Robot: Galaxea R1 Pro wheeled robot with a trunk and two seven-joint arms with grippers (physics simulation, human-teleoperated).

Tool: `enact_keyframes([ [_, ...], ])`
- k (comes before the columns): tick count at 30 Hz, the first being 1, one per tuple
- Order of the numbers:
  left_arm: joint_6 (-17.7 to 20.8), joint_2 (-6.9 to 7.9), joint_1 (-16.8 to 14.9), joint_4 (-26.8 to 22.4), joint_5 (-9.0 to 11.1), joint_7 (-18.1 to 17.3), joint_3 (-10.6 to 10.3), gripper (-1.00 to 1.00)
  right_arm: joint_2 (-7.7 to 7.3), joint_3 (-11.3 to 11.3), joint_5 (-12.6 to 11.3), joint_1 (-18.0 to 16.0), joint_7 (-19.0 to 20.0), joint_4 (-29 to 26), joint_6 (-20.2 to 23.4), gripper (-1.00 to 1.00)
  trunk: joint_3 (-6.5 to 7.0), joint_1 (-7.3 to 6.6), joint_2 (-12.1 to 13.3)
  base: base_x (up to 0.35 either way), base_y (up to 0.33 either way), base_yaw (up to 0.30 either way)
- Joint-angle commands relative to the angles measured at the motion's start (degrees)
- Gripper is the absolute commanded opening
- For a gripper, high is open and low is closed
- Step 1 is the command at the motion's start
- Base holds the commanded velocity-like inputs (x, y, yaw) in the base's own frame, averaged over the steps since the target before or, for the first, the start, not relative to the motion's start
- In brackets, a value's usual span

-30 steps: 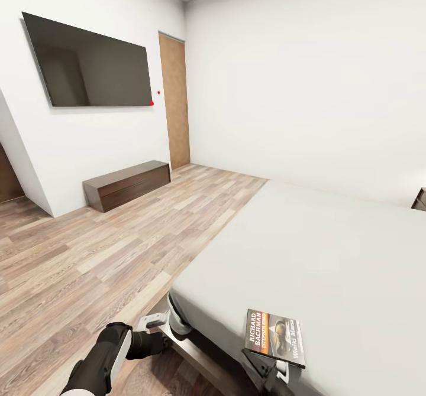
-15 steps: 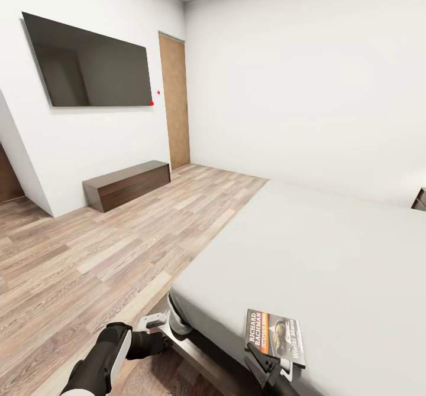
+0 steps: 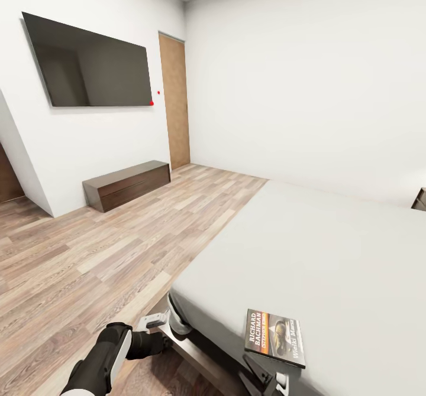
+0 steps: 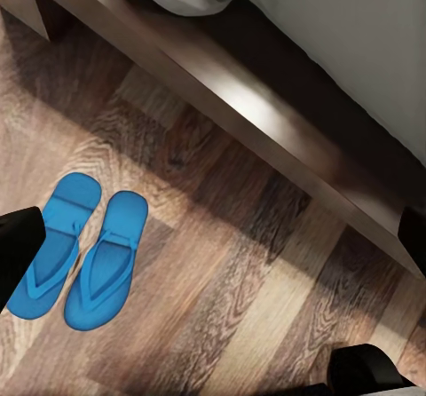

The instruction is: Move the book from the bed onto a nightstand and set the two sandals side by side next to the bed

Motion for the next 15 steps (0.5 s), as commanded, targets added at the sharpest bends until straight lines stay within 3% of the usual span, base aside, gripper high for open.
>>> enact_keyframes([
  [1,0.2,-0.08,0.0,-0.1,-0.6,-0.5,0.3,1.0,0.0,0.4,-0.6,0.0,0.1,0.1,0.6,1.0,-0.06,-0.01,0.0,0.0,0.0,0.0],
  [11,0.2,-0.08,0.0,-0.1,-0.6,-0.5,0.3,1.0,0.0,0.1,-0.7,0.0,0.2,0.4,0.5,1.0,-0.06,-0.01,0.0,0.0,0.0,0.0],
  [15,0.2,-0.08,0.0,-0.1,-0.6,-0.5,0.3,1.0,0.0,-2.5,-3.1,0.0,0.1,0.5,0.5,1.0,-0.06,-0.01,0.0,0.0,0.0,0.0],
])
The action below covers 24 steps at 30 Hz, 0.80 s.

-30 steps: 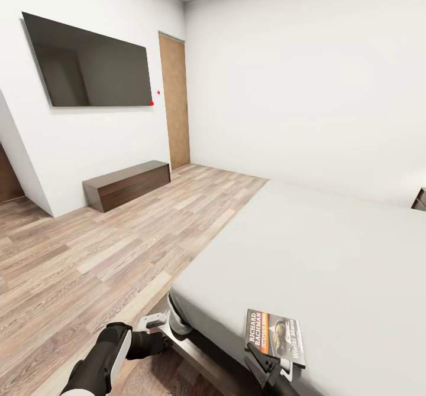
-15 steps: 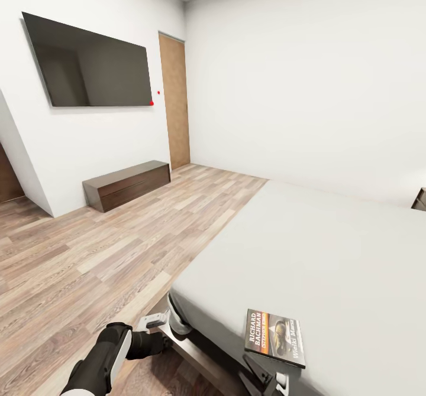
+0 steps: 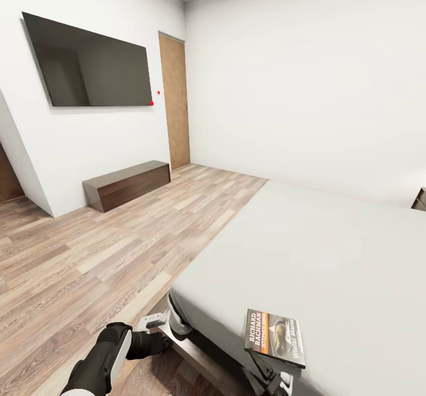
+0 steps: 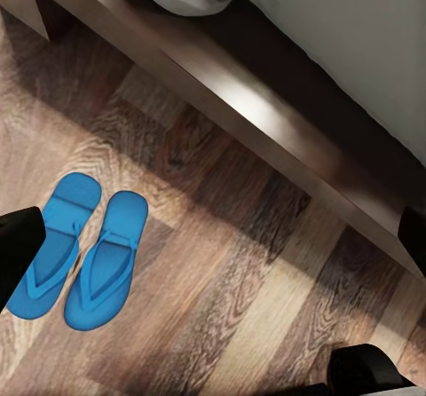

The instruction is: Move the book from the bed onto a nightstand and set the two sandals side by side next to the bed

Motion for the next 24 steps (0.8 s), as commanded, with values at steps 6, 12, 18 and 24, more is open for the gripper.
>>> enact_keyframes([
  [6,0.2,-0.08,0.0,-0.1,-0.6,-0.5,0.3,1.0,0.01,-1.9,-5.2,0.0,0.2,0.0,0.6,1.0,-0.06,-0.01,0.0,0.0,0.0,0.0],
  [12,0.2,-0.08,0.0,-0.1,-0.6,-0.5,0.3,1.0,0.01,-2.4,-6.1,0.0,0.2,0.0,0.6,1.0,-0.06,-0.01,0.0,0.0,0.0,0.0],
  [18,0.2,-0.08,0.0,-0.1,-0.6,-0.5,0.4,1.0,0.02,-2.4,-6.2,0.0,0.2,0.0,0.6,1.0,-0.06,-0.01,0.0,0.0,0.0,0.0],
  [24,0.2,-0.08,0.0,-0.1,-0.6,-0.5,0.4,1.0,0.01,-2.4,-6.2,0.0,0.2,0.0,0.6,1.0,-0.06,-0.01,0.0,0.0,0.0,0.0],
])
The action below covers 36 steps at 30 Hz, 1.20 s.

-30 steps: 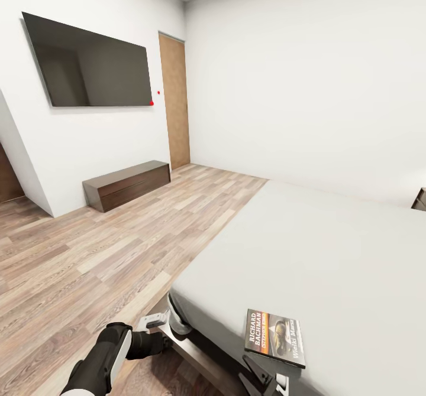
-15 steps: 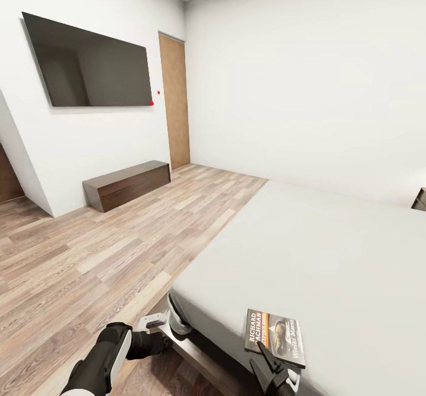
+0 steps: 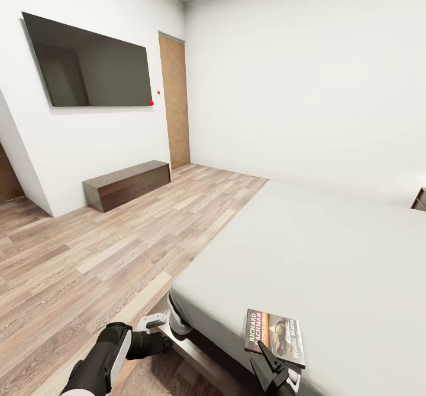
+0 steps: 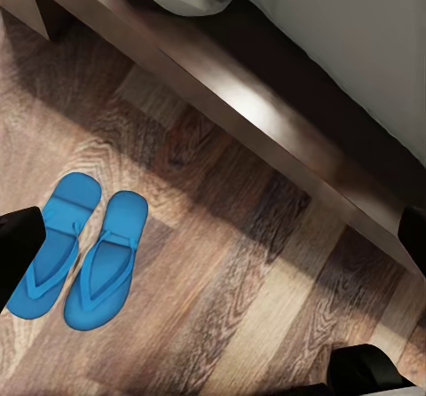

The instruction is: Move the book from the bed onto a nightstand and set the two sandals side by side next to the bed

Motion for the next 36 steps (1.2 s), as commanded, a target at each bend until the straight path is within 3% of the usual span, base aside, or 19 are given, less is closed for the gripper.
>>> enact_keyframes([
  [1,0.2,-0.08,0.0,-0.1,-0.6,-0.5,0.3,1.0,0.0,0.4,-0.6,0.0,0.2,0.0,0.6,1.0,-0.06,-0.01,0.0,0.0,0.0,0.0],
  [8,0.2,-0.08,0.0,-0.1,-0.6,-0.5,0.3,1.0,0.0,0.4,-0.6,0.0,0.2,0.0,0.6,1.0,-0.78,0.87,-1.6,0.0,0.0,0.0],
  [20,0.2,-0.08,0.0,-0.1,-0.6,-0.5,0.3,1.0,0.0,0.4,-0.6,0.0,0.2,0.0,0.6,1.0,-0.78,0.87,-1.6,0.0,0.0,0.0],
  [26,0.2,-0.08,0.0,-0.1,-0.6,-0.5,0.4,1.0,0.0,0.4,-0.6,0.0,0.2,0.0,0.6,1.0,-1.85,2.19,-4.0,0.0,0.0,0.0],
  [36,0.2,-0.08,0.0,-0.1,-0.6,-0.5,0.4,1.0,0.0,0.4,-0.6,0.0,0.2,0.0,0.6,1.0,-1.85,2.19,-4.0,0.0,0.0,0.0],
])
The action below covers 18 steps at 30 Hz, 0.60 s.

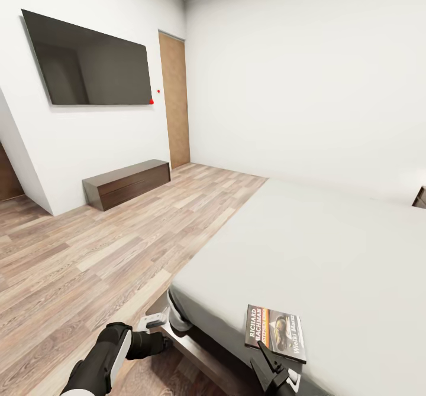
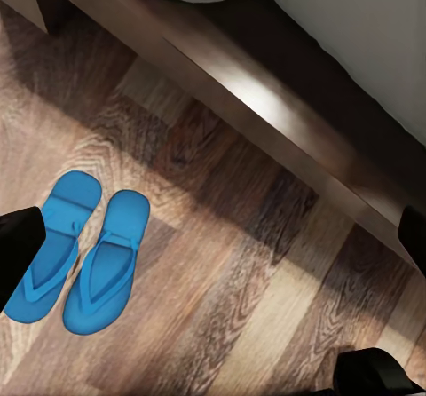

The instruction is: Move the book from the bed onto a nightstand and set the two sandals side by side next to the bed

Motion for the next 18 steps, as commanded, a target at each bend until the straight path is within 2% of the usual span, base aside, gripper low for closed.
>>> enact_keyframes([
  [1,0.2,-0.08,0.0,-0.1,-0.6,-0.5,0.3,1.0,0.01,0.4,-0.6,0.0,0.2,0.0,0.6,1.0,-0.06,-0.01,0.0,0.0,0.0,0.0],
  [15,0.2,-0.08,0.0,-0.1,-0.6,-0.5,0.3,1.0,0.01,0.4,-0.6,0.0,0.2,0.0,0.6,1.0,-0.06,-0.01,0.0,0.0,0.0,0.0],
  [18,0.2,-0.08,0.0,-0.1,-0.6,-0.5,0.3,1.0,0.01,0.4,-0.6,0.0,0.2,0.0,0.6,1.0,-0.6,0.65,-1.2,0.0,0.0,0.0],
])
